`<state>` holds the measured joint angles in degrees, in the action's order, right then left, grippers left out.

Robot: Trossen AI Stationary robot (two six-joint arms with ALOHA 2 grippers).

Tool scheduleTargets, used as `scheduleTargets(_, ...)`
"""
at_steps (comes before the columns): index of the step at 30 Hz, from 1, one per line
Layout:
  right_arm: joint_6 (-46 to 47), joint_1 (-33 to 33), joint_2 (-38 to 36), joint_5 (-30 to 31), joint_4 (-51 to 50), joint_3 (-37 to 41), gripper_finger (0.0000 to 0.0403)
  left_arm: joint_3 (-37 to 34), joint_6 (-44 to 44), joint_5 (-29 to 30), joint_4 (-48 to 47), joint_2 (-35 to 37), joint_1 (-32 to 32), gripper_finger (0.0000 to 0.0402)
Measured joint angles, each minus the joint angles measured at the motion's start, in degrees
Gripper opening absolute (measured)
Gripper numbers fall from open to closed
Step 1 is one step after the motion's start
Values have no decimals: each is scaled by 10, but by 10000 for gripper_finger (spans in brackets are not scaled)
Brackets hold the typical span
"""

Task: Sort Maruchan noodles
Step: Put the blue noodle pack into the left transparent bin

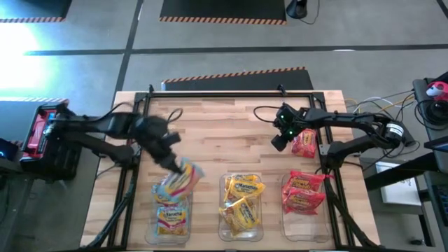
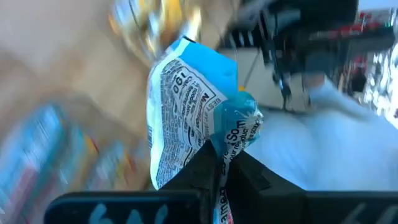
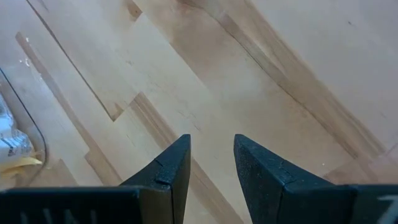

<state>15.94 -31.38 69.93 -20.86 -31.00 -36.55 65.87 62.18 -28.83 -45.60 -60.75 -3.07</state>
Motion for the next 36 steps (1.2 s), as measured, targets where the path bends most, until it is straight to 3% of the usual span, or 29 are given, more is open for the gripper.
scheduleTargets(5,-6,0,0,0,5,10,114,0,78,38,-14,15,-105,6)
scheduleTargets(10,-3,0,0,0,31,13,114,0,91,64,-14,-1,-176,6)
scheduleTargets(20,37,0,0,0,63,13,114,0,-12,63,-22,-61,-226,6)
scheduleTargets(27,74,0,0,0,63,13,114,0,-58,8,-23,-116,-265,6)
scheduleTargets(36,110,0,0,1,62,13,114,0,-141,29,-22,-198,-306,6)
